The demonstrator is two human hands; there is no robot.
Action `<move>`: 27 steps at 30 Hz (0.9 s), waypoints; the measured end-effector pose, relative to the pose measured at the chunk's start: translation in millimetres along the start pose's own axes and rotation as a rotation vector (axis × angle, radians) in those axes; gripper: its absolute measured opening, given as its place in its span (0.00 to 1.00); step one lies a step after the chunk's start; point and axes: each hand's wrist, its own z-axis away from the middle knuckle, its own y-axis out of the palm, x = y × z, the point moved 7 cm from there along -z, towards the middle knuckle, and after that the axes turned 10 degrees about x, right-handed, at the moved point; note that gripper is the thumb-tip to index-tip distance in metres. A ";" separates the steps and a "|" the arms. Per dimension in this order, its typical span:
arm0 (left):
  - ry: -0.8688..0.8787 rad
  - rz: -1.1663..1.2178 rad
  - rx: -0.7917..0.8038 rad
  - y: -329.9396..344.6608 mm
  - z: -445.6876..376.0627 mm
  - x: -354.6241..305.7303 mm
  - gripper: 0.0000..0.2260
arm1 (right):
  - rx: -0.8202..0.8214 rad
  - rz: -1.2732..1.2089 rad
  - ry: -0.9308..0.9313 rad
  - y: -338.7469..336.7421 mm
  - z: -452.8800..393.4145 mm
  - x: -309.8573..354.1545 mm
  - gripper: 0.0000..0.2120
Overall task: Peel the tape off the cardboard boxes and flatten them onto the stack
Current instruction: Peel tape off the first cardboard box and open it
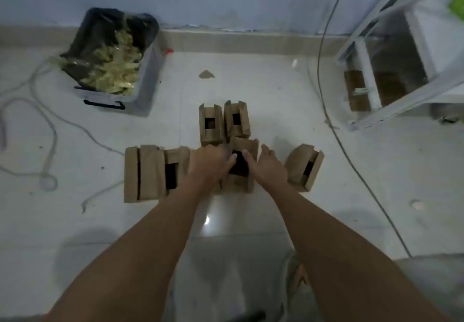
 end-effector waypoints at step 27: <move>-0.193 1.428 0.162 -60.7 69.5 -32.6 0.31 | -0.332 -0.459 -0.435 -84.9 111.3 -6.0 0.13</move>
